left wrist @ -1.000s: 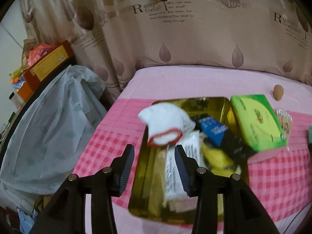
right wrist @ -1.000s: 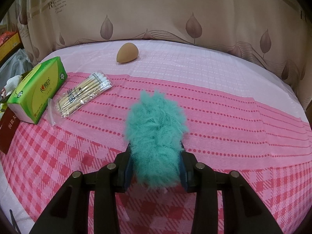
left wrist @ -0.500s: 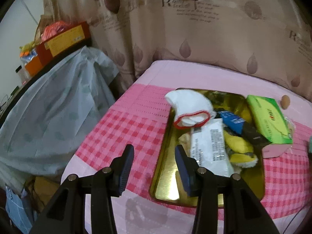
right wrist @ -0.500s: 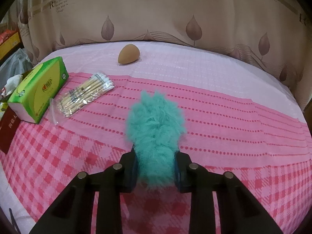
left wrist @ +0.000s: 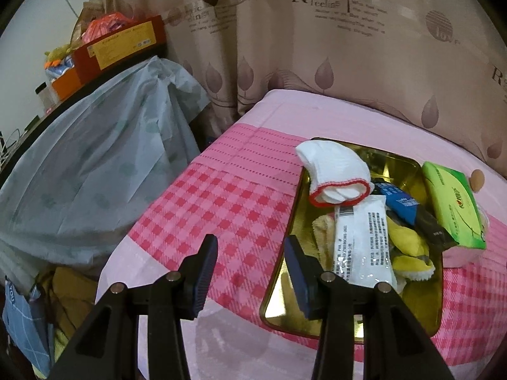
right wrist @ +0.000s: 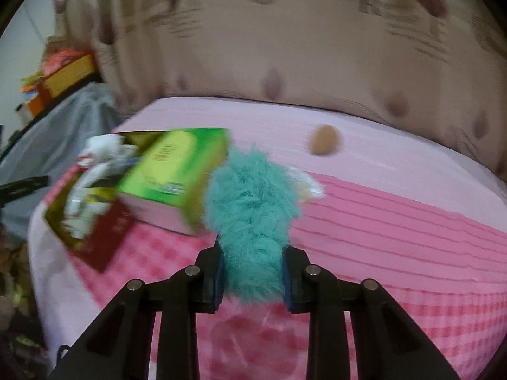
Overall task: Organize soft objects
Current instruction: 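Carry the teal scrunchie over the gold tin with the right tool, then lower the scrunchie into the tin and open the right tool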
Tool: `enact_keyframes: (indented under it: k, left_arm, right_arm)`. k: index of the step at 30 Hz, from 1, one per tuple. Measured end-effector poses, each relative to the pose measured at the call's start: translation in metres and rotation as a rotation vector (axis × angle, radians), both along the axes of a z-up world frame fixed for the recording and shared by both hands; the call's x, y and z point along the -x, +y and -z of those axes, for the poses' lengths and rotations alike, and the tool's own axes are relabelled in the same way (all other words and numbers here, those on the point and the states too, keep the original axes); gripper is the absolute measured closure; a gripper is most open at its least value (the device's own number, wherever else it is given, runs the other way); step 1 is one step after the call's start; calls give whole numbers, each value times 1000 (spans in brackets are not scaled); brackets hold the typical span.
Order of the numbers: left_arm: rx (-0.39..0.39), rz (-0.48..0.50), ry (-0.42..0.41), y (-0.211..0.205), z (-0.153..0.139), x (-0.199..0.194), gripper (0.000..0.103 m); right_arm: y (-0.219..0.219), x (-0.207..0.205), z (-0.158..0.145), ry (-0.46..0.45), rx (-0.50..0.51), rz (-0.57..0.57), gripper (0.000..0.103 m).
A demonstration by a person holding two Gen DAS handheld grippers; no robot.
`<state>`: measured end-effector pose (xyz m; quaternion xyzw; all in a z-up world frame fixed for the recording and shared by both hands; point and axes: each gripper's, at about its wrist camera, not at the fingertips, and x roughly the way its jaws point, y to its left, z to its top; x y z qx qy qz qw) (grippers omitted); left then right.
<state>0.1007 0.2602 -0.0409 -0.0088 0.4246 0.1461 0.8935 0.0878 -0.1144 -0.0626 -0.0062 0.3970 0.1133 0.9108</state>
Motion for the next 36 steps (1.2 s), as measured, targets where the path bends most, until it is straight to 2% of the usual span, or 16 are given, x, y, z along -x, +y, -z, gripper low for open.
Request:
enact_keyframes:
  k: [8, 16, 27, 36]
  left_arm:
    - [-4, -38, 2, 9, 1, -1, 59]
    - [4, -86, 3, 21, 1, -1, 59]
    - [47, -178, -17, 42, -2, 4, 59]
    - [29, -155, -20, 36, -2, 3, 59]
  right_arm:
    - [94, 9, -21, -7, -12, -212, 77]
    - [167, 9, -14, 8, 23, -340, 77]
    - [210, -5, 9, 45, 63, -389, 77]
    - [220, -16, 23, 49, 88, -372, 75]
